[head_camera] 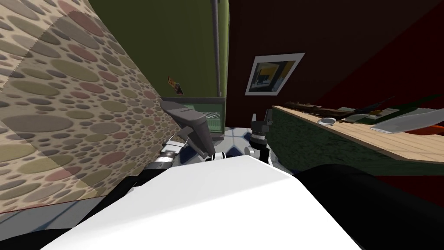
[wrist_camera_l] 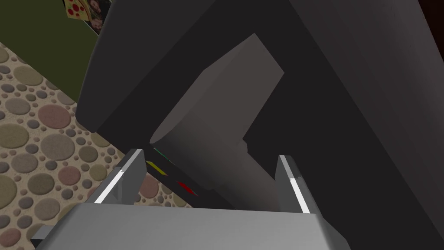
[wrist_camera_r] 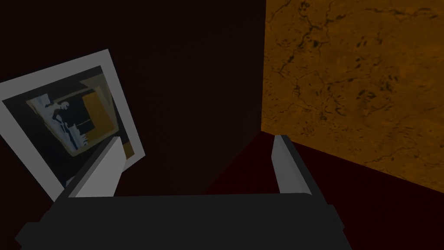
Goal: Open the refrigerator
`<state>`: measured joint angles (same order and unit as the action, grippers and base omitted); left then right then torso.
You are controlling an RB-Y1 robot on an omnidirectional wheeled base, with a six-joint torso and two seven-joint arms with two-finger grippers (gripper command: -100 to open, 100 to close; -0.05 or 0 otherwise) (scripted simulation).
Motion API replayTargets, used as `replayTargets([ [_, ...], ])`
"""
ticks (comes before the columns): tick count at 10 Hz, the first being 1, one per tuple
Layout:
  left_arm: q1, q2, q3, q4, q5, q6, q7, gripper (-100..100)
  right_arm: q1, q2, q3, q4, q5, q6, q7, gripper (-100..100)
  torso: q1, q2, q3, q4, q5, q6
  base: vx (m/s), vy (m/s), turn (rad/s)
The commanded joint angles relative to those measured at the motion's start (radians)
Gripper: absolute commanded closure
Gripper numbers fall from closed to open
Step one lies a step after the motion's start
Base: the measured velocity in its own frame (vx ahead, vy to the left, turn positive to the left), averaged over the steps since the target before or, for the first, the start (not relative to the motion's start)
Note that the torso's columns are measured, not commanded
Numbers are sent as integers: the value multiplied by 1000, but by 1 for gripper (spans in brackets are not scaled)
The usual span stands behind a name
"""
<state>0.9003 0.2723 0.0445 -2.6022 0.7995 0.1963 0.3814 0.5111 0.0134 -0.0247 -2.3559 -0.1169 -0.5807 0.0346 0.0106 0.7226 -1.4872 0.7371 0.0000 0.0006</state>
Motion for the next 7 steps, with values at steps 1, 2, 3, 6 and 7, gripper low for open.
replayTargets([
  [1, -21, 25, -5, -1, 2, -13, 2, 100, 0, 0, 0, 0, 0, 0, 0, 0, -2, -2, -1, -1, 0, 0, -189, 301, -107],
  [2, -21, 25, -5, -1, 2, -13, 2, 100, 0, 0, 0, 0, 0, 0, 0, 0, 4, 2, 1, 0, 1, 0, -147, 243, -64],
  [3, -32, 42, -15, 0, 3, -10, 4, 100, 0, 0, 0, 0, 0, 0, 0, 0, 0, -1, 0, 0, 1, 0, -164, 221, -97],
  [6, -43, 59, -25, 1, 3, -7, 6, 100, 0, 0, 0, 0, 0, 0, 0, 0, -2, 2, 1, 1, -1, 1, -145, 231, -65],
  [7, -54, 76, -35, 2, 4, -4, 8, 100, 0, 0, 0, 0, 0, 0, 0, 0, -5, 1, 1, 1, -1, 1, -159, 260, -98],
])
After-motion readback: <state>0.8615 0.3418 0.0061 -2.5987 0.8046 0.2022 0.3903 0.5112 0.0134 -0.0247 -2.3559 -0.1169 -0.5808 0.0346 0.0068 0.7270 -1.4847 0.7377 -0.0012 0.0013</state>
